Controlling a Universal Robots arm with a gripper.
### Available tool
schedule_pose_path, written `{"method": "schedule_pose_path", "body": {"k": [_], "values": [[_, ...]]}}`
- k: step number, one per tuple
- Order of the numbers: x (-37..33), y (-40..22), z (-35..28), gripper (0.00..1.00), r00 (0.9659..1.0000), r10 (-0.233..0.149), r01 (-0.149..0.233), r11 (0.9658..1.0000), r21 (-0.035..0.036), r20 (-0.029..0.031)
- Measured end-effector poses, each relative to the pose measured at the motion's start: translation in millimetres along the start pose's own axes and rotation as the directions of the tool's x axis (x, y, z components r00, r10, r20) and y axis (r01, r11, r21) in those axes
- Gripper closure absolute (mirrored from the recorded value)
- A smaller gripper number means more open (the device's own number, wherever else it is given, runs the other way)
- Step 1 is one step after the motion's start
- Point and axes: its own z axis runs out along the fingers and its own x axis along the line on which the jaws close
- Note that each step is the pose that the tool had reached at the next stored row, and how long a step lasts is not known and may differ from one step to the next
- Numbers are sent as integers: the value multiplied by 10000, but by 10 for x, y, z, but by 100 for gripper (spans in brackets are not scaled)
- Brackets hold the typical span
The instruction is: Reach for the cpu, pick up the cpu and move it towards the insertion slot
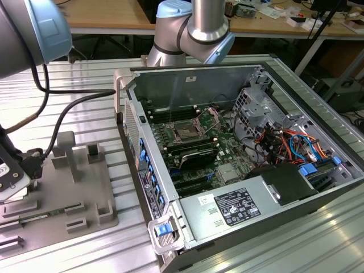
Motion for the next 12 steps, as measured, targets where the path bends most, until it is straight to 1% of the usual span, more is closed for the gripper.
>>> {"method": "schedule_pose_path", "body": {"k": [2,4,12], "values": [[0,1,-30,45,10000,0,0,10000,0,-1],[-1,2,-74,45,10000,0,0,10000,-1,0],[-1,2,-80,45,10000,0,0,10000,-1,-1]]}}
